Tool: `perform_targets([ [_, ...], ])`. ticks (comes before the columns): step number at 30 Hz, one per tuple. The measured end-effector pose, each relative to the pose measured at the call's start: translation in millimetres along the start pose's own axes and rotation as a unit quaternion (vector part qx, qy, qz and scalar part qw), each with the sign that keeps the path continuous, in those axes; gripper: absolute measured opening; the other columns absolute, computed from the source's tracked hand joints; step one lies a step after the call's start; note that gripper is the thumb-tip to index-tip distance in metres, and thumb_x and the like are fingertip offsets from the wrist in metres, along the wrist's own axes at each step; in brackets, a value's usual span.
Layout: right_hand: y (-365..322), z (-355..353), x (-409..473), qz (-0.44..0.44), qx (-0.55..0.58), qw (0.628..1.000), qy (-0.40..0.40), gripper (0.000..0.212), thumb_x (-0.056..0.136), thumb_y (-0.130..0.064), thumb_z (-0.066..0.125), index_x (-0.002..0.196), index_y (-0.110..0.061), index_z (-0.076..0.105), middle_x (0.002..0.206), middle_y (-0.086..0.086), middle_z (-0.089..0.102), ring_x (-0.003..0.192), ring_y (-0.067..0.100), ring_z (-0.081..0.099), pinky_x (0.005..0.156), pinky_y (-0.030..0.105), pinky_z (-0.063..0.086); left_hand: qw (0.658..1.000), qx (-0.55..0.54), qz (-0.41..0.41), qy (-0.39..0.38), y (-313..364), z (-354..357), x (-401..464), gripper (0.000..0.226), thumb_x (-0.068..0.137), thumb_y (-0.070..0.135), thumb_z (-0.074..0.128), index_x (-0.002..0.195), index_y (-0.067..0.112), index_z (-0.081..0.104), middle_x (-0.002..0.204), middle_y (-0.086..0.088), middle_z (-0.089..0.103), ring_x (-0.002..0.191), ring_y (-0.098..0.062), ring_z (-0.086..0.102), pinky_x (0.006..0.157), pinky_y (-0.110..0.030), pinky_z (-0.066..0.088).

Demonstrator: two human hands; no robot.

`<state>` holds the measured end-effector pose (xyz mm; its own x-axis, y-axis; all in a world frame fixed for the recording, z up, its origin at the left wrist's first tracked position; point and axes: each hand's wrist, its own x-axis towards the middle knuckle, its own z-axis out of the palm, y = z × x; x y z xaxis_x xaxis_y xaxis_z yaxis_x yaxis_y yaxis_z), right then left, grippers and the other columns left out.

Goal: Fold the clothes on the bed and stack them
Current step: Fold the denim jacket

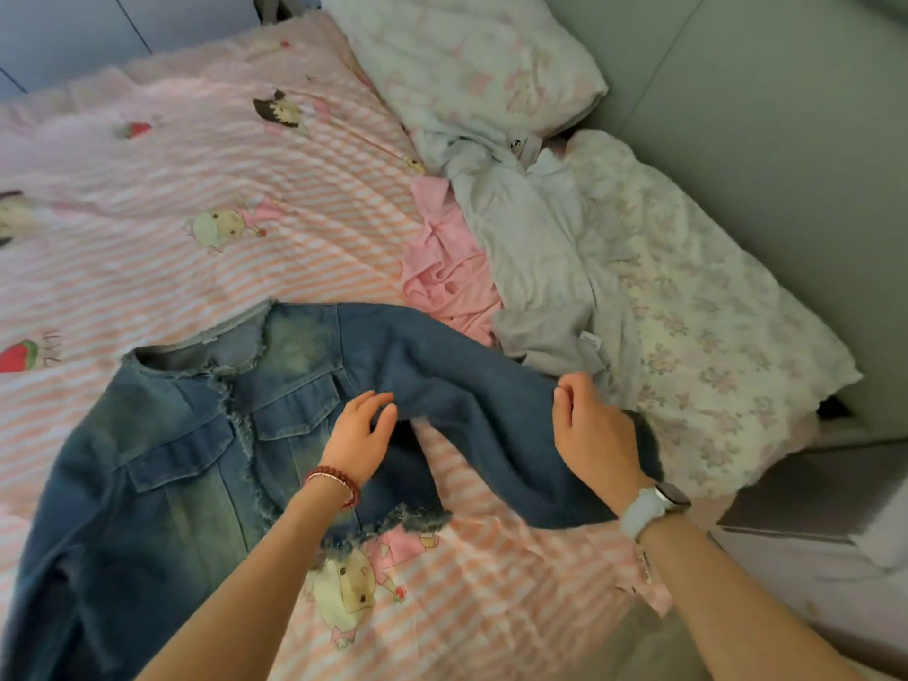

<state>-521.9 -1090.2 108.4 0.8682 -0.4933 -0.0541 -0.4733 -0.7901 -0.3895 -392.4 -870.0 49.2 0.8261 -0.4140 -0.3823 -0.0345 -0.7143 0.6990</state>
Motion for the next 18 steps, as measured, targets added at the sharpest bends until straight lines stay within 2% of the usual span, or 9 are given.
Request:
perform_targets([
  [3,-43,-35,34,-0.020,0.040,0.999,0.023,0.022,0.099,-0.025,0.033,0.101,-0.007,0.046,0.077,0.014,0.060,0.073,0.035,0.056,0.063,0.043,0.043,0.997,-0.059,-0.028,0.038,6,-36,-8,0.032,0.097,0.020,0.044,0.124,0.007,0.055,0.127,-0.010,0.054,0.120,-0.021,0.048,0.102,-0.029,0.034],
  [5,-84,-52,52,-0.041,0.071,0.997,0.000,0.020,0.099,-0.025,0.035,0.101,-0.010,0.047,0.076,0.011,0.059,0.072,0.032,0.055,0.062,0.038,0.041,0.988,-0.134,-0.050,0.064,9,-66,-14,0.028,0.097,0.018,0.045,0.118,0.007,0.058,0.115,-0.008,0.059,0.110,-0.022,0.054,0.092,-0.028,0.040],
  [8,-156,-61,62,-0.089,0.161,0.982,-0.050,0.014,0.098,-0.022,0.040,0.097,-0.014,0.051,0.079,0.003,0.058,0.076,0.023,0.055,0.067,0.032,0.040,0.940,-0.310,-0.103,0.102,7,-119,-30,0.020,0.097,0.022,0.045,0.108,0.011,0.058,0.106,-0.007,0.060,0.100,-0.025,0.058,0.084,-0.032,0.043],
  [9,-182,-58,59,-0.112,0.199,0.970,-0.083,0.014,0.097,-0.020,0.041,0.099,-0.014,0.054,0.084,0.001,0.059,0.084,0.022,0.057,0.072,0.027,0.040,0.920,-0.357,-0.114,0.110,2,-138,-37,0.019,0.097,0.022,0.044,0.106,0.011,0.057,0.105,-0.008,0.061,0.094,-0.024,0.059,0.080,-0.033,0.045],
  [11,-234,-39,43,-0.170,0.237,0.940,-0.177,0.024,0.098,-0.015,0.040,0.113,-0.010,0.058,0.109,0.003,0.061,0.105,0.020,0.056,0.081,0.017,0.036,0.891,-0.417,-0.132,0.121,-19,-172,-57,0.021,0.098,0.021,0.041,0.104,0.010,0.057,0.101,-0.010,0.061,0.084,-0.021,0.059,0.074,-0.031,0.045],
  [12,-257,-25,30,-0.203,0.229,0.923,-0.233,0.030,0.099,-0.015,0.037,0.121,-0.010,0.056,0.122,0.004,0.058,0.113,0.020,0.053,0.088,0.016,0.035,0.878,-0.439,-0.150,0.120,-34,-186,-69,0.024,0.099,0.022,0.038,0.104,0.009,0.057,0.103,-0.011,0.060,0.086,-0.022,0.059,0.076,-0.033,0.045],
  [14,-295,10,-1,-0.252,0.208,0.891,-0.316,0.036,0.101,-0.016,0.033,0.132,-0.014,0.050,0.136,0.003,0.051,0.122,0.020,0.049,0.099,0.023,0.037,0.853,-0.468,-0.203,0.113,-72,-206,-94,0.034,0.100,0.028,0.033,0.116,0.006,0.053,0.111,-0.012,0.055,0.097,-0.028,0.055,0.086,-0.039,0.042],
  [16,-316,42,-29,-0.246,0.221,0.882,-0.335,0.037,0.101,-0.015,0.031,0.133,-0.015,0.049,0.138,0.001,0.050,0.126,0.016,0.045,0.099,0.016,0.032,0.839,-0.465,-0.262,0.106,-113,-216,-117,0.041,0.100,0.033,0.032,0.127,0.006,0.048,0.118,-0.010,0.053,0.104,-0.026,0.050,0.094,-0.039,0.037],
  [18,-318,73,-50,-0.206,0.222,0.898,-0.318,0.036,0.101,-0.013,0.031,0.131,-0.013,0.050,0.135,0.002,0.052,0.124,0.015,0.045,0.091,0.009,0.030,0.841,-0.436,-0.305,0.100,-151,-213,-132,0.041,0.100,0.034,0.035,0.131,0.009,0.045,0.124,-0.008,0.051,0.109,-0.027,0.050,0.092,-0.037,0.037],
])
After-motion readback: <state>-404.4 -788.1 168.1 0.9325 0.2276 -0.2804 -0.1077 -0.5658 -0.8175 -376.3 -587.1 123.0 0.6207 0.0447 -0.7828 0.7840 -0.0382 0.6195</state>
